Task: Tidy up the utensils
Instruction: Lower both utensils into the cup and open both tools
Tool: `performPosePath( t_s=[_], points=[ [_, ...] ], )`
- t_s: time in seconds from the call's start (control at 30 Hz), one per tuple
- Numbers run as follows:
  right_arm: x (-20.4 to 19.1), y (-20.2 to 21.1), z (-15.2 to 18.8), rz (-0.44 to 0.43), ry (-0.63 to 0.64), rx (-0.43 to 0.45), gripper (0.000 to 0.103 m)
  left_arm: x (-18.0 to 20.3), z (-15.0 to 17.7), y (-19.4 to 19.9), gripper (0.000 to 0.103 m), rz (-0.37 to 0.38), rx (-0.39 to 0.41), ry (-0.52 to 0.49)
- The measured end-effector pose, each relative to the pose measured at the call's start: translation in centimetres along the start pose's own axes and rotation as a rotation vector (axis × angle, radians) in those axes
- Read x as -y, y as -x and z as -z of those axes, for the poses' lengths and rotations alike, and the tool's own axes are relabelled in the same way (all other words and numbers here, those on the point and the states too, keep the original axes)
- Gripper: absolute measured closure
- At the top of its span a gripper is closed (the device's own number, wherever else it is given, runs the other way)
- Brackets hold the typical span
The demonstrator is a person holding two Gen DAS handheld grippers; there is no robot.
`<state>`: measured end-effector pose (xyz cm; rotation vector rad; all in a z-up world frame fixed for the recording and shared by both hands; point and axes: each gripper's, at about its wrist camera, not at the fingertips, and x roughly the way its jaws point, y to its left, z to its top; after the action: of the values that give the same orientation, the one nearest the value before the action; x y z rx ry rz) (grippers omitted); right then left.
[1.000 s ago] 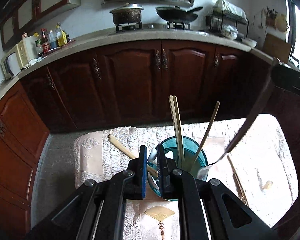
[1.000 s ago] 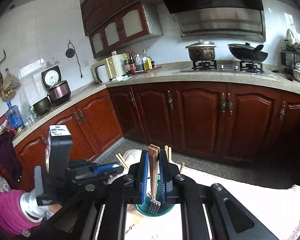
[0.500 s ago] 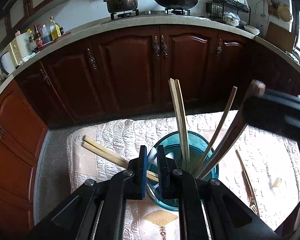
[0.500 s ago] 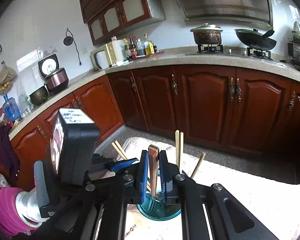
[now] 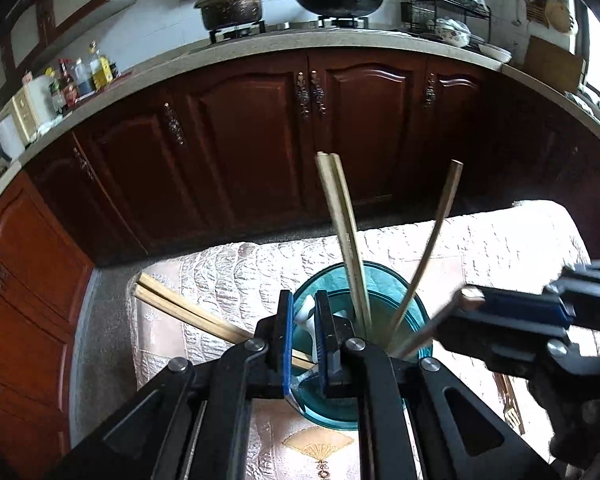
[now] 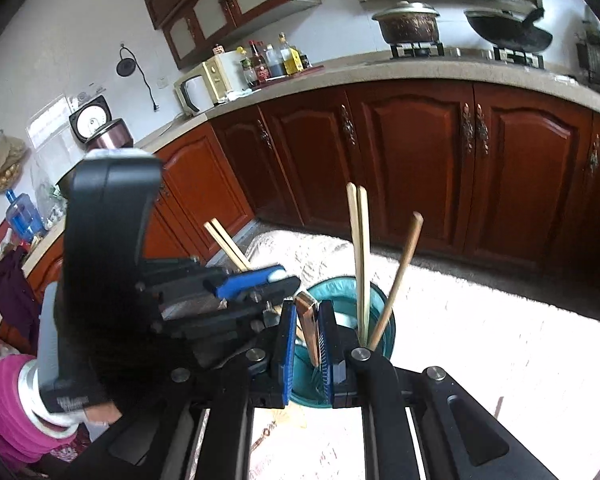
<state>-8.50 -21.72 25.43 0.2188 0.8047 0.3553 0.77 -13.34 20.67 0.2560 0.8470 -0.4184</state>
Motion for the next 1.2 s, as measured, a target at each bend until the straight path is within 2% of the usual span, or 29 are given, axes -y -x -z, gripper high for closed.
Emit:
performPosePath(
  t_s=[0.1,0.27,0.43,0.6,0.7,0.77,0.93,1.1,1.2],
  points=[
    [0.9,0.2,0.2,-0.021,-0.038,0.003,0.09,-0.6,-0.2,-0.4,0.093,0.023,-0.001,0.035],
    [1.1,0.5,0.8,-0.019,-0.045,-0.001,0.09,0.5,0.0,-0.9,0.092,0.02,0.003,0.005],
    [1.2,0.9,1.1,-0.007,-0.046,-0.006,0.09,0.9,0.5,-2.4,0.09,0.032,-0.034,0.023],
    [2.2,0.5,1.6,0.009,-0.083,-0.043,0.087,-0.1,0.6,-2.5,0.089,0.057,-0.056,0.089],
    [2.7,0.5,2.0,0.0,-0.107,-0.037,0.087,-0.5,0.7,-2.1,0.087,0.061,-0.063,0.103],
    [2.9,0.5,2.2,-0.002,-0.119,-0.039,0.084,-0.7,0.8,-1.7,0.072,0.07,-0.065,0.113],
    [3.2,0.8,2.3,0.003,-0.132,-0.046,0.079,-0.7,0.7,-0.3,0.056,0.092,-0.045,0.124],
    [3.5,2.5,2.5,-0.004,-0.149,-0.013,0.079,-0.7,0.6,1.4,0.051,0.104,-0.025,0.143],
    [3.4,4.0,2.5,-0.004,-0.151,0.012,0.078,-0.8,0.7,3.0,0.044,0.112,0.001,0.159]
  ],
)
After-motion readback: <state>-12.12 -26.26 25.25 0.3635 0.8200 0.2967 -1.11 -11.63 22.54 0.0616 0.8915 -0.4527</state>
